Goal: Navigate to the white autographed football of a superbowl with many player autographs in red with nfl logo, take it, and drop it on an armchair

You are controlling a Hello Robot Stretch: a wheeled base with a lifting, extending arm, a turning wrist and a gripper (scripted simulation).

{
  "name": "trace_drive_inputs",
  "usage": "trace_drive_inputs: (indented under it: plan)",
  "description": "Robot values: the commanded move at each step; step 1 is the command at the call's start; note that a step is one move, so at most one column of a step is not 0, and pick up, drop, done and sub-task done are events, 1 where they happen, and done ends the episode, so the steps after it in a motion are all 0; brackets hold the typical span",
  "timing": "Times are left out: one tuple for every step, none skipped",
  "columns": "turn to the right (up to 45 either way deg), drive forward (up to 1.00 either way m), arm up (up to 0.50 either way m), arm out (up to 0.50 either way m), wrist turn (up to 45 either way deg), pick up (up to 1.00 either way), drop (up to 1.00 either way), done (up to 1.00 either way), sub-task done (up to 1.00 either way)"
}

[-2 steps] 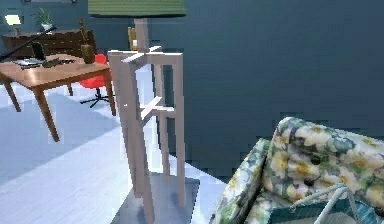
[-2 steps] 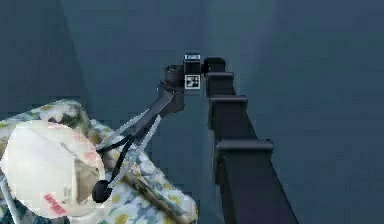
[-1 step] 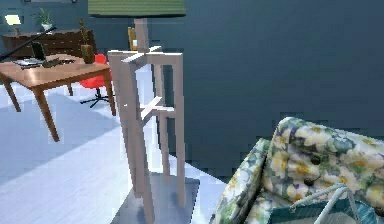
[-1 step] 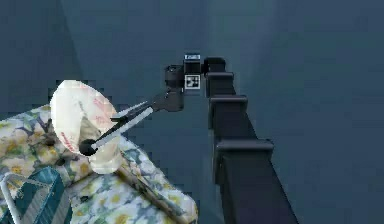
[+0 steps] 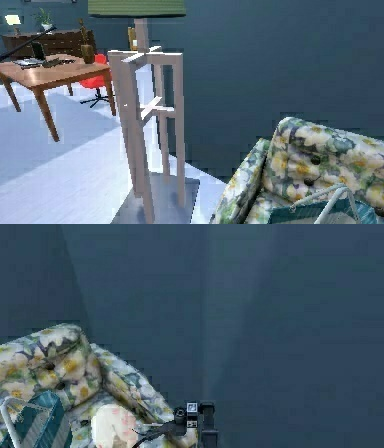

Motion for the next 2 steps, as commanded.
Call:
trace_drive_inputs:
  plan:
    - [0.0,0.0,-0.32,0.0,0.0,0.0,0.0,0.0,0.0]
    - [0.0,0.0,0.0,0.0,0.0,0.0,1.0,0.0,0.0]
